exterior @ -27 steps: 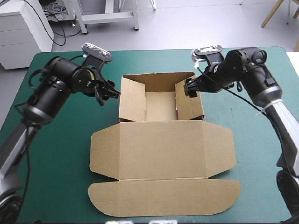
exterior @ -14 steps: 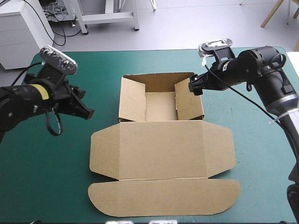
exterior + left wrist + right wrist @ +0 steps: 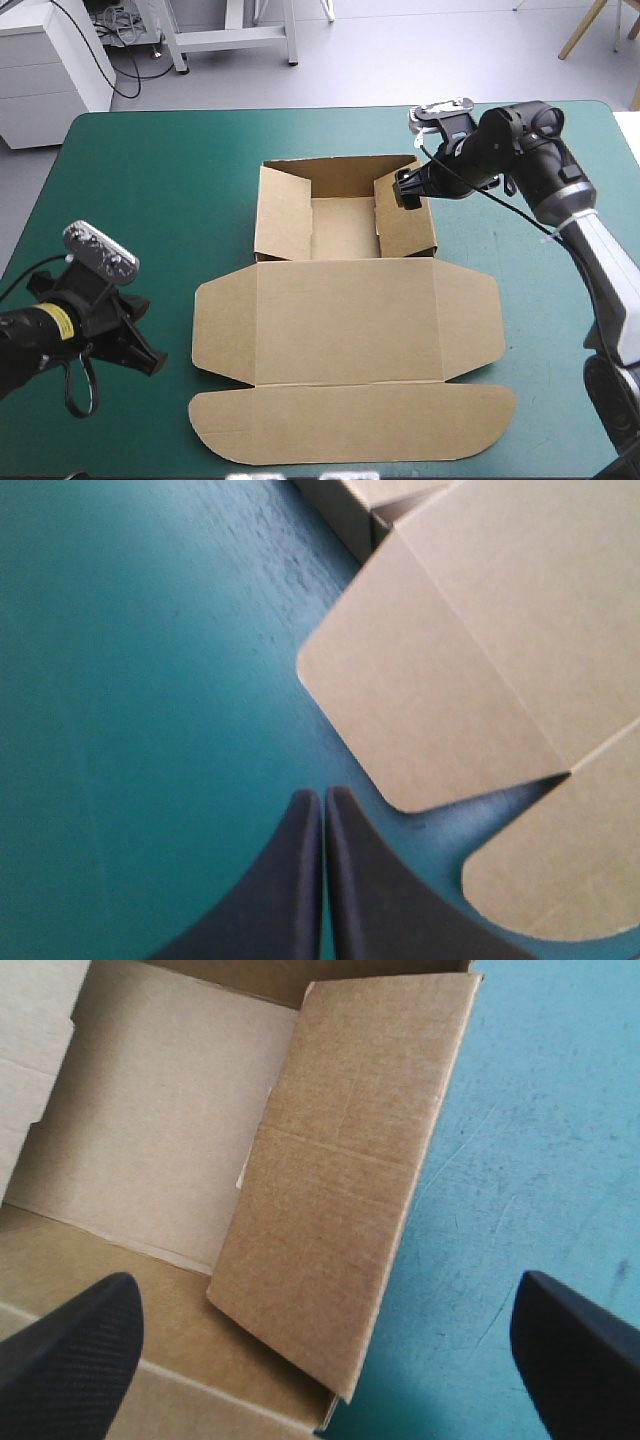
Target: Fold the box
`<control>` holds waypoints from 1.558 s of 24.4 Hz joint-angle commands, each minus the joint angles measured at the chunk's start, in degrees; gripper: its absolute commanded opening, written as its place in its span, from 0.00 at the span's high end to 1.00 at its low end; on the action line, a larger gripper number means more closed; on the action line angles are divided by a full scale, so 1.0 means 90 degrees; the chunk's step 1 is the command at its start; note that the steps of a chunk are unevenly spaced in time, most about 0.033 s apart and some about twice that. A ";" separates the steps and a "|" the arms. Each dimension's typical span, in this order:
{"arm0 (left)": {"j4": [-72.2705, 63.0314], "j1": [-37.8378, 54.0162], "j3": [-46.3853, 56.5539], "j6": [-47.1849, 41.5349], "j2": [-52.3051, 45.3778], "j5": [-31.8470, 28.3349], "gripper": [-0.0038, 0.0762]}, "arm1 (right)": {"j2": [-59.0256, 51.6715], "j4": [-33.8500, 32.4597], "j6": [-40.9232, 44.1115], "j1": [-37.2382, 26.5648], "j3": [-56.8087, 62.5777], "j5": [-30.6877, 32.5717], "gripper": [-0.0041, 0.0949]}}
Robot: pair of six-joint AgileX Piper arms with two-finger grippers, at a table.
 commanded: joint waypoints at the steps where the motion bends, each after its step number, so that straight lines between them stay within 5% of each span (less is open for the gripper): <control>1: -0.0052 -0.0045 0.0610 -0.0269 -0.0414 -0.0252 0.96 | 0.0167 -0.0004 0.0033 0.0006 -0.0182 -0.0328 0.07; 14: -0.0052 -0.0045 0.1878 -0.0519 -0.1038 -0.0390 0.96 | 0.1462 0.0009 0.0063 0.0006 -0.0182 -0.0920 0.30; 18: -0.0066 -0.0045 0.1878 -0.0519 -0.1094 -0.0401 0.96 | 0.1595 0.0009 0.0110 0.0006 -0.0182 -0.0907 0.54; 21: -0.0175 -0.0045 0.1878 -0.0519 -0.1094 -0.0455 0.96 | 0.1600 -0.0005 0.0345 0.0006 -0.0182 -0.0999 0.95; 29: -0.0175 -0.0045 0.1878 -0.0519 -0.1094 -0.0511 0.96 | 0.1402 -0.0385 0.0345 -0.0295 -0.0438 -0.1030 0.98; 38: -0.0175 -0.0045 0.1878 -0.0519 -0.1094 -0.0560 0.96 | 0.0782 -0.1006 0.0345 -0.2540 -0.0592 -0.1091 0.98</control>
